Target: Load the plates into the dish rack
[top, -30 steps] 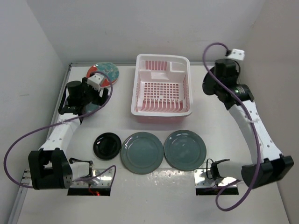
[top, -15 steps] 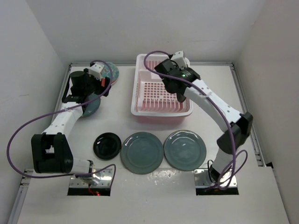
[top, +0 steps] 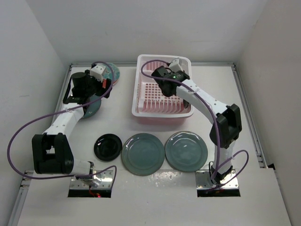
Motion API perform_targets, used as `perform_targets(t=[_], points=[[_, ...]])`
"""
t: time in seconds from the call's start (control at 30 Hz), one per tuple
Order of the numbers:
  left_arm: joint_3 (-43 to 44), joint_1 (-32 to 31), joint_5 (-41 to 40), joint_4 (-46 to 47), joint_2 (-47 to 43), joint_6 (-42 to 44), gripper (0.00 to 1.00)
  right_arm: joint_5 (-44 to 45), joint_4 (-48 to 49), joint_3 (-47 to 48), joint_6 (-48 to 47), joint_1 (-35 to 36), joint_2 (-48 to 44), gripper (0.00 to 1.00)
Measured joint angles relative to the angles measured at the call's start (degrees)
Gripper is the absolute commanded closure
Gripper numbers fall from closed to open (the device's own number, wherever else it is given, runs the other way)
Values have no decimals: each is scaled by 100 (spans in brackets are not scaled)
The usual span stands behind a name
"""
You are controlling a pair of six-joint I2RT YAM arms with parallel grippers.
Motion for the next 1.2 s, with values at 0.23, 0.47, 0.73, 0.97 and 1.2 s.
perform_targets(t=[0.23, 0.47, 0.73, 0.97, 1.2], points=[[2, 0, -111, -11, 216, 72, 13, 151, -190, 90, 177, 166, 621, 100], [2, 0, -201, -42, 234, 98, 13, 188, -420, 109, 498, 210, 1034, 100], [2, 0, -210, -42, 234, 101, 13, -127, -321, -168, 732, 229, 1040, 98], [4, 0, -164, -42, 234, 101, 12, -457, -310, -326, 793, 225, 1010, 59], [15, 0, 26, -98, 234, 98, 12, -905, -214, -168, 577, 236, 870, 22]])
